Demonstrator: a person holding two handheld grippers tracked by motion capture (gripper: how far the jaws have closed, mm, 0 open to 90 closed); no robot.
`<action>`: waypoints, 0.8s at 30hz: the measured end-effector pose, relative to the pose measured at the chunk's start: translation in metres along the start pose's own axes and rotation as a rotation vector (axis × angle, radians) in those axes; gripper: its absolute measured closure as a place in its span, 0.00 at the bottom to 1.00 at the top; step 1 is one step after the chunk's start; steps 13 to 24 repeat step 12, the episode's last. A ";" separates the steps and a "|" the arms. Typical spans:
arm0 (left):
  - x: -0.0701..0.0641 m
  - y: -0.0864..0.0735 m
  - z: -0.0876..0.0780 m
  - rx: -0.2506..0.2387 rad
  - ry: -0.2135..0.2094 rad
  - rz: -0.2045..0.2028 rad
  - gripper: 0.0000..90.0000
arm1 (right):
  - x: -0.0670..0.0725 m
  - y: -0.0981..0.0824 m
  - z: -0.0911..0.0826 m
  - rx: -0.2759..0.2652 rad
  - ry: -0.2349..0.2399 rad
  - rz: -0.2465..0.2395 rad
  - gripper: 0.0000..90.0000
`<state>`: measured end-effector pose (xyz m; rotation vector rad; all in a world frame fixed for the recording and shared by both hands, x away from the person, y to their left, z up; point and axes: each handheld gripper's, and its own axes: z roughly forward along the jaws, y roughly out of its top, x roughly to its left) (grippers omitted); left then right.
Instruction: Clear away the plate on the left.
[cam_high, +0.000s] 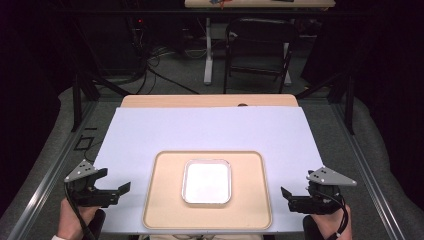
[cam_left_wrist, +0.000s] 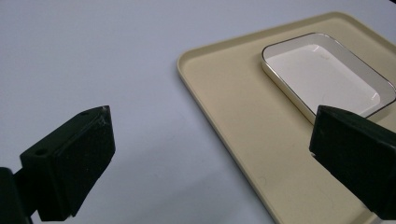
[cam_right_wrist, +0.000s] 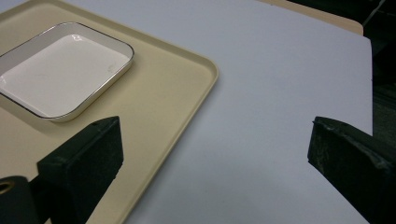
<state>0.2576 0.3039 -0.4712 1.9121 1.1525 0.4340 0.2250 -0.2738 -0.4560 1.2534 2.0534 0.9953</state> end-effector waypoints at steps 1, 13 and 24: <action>0.000 -0.001 0.000 0.003 0.001 0.007 0.00 | 0.000 -0.003 -0.001 -0.002 -0.002 0.008 0.03; 0.001 -0.003 -0.001 -0.026 -0.009 0.000 0.00 | 0.004 -0.017 0.006 0.044 -0.013 0.003 0.04; 0.001 -0.003 -0.001 -0.026 -0.009 0.000 0.00 | 0.004 -0.017 0.006 0.044 -0.013 0.003 0.04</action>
